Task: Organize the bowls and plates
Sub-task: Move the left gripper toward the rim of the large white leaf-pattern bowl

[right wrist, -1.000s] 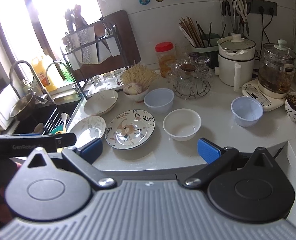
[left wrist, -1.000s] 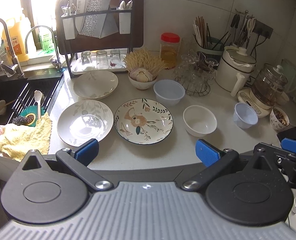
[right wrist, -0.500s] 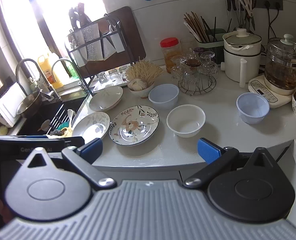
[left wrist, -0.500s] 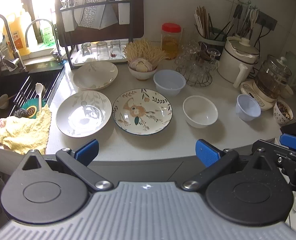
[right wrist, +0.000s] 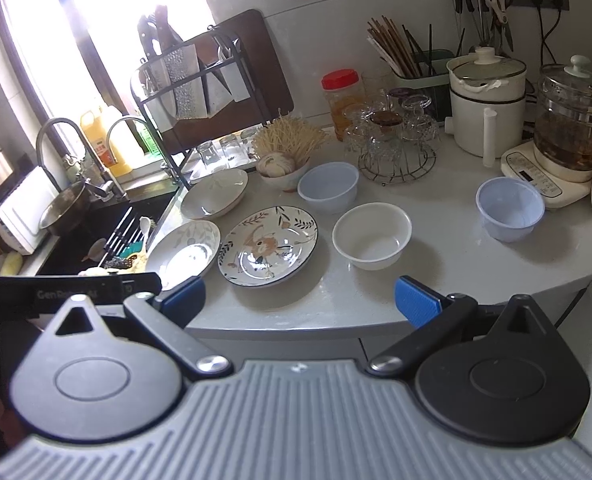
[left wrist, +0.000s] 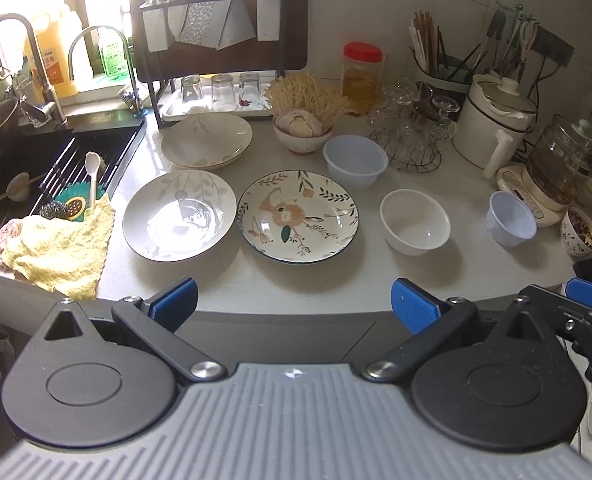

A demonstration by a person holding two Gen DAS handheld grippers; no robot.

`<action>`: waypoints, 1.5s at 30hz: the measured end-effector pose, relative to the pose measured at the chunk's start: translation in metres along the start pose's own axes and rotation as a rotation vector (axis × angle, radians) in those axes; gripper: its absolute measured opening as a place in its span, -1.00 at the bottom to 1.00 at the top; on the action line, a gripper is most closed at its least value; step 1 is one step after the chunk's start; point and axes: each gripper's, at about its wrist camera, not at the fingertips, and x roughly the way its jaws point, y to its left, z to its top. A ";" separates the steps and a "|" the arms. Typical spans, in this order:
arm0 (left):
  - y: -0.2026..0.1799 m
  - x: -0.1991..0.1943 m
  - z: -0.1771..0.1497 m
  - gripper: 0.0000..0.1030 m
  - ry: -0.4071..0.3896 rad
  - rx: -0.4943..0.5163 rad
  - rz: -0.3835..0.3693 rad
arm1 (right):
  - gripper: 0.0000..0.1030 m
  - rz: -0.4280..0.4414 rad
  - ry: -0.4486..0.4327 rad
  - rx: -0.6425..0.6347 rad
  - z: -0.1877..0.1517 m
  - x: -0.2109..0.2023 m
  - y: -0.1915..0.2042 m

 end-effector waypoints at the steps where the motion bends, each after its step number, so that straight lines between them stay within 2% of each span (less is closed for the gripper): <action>1: 0.002 0.002 0.000 1.00 0.003 0.000 -0.003 | 0.99 -0.004 0.004 0.002 0.000 0.003 0.001; 13: 0.057 0.052 0.023 1.00 0.034 0.066 -0.073 | 0.99 -0.092 -0.030 0.107 -0.004 0.047 0.034; 18: 0.088 0.079 0.035 1.00 0.033 0.091 -0.100 | 0.99 -0.125 -0.044 0.101 -0.006 0.066 0.057; 28: 0.160 0.130 0.048 1.00 0.053 0.049 -0.116 | 0.98 -0.039 0.023 0.128 0.007 0.118 0.105; 32: 0.194 0.144 0.055 1.00 0.038 0.011 -0.118 | 0.86 0.004 0.074 0.139 0.010 0.150 0.123; 35: 0.216 0.152 0.061 1.00 0.028 -0.001 -0.106 | 0.57 0.050 0.123 0.178 0.012 0.174 0.133; 36: 0.223 0.155 0.063 1.00 0.025 -0.004 -0.101 | 0.54 0.055 0.138 0.194 0.012 0.182 0.136; 40: 0.248 0.169 0.071 1.00 0.026 -0.012 -0.119 | 0.48 0.054 0.176 0.236 0.011 0.213 0.144; 44: 0.263 0.194 0.078 0.98 0.052 -0.016 -0.141 | 0.23 0.013 0.211 0.249 0.005 0.243 0.147; 45: 0.266 0.201 0.080 0.86 0.059 -0.016 -0.146 | 0.15 0.002 0.220 0.251 0.002 0.251 0.148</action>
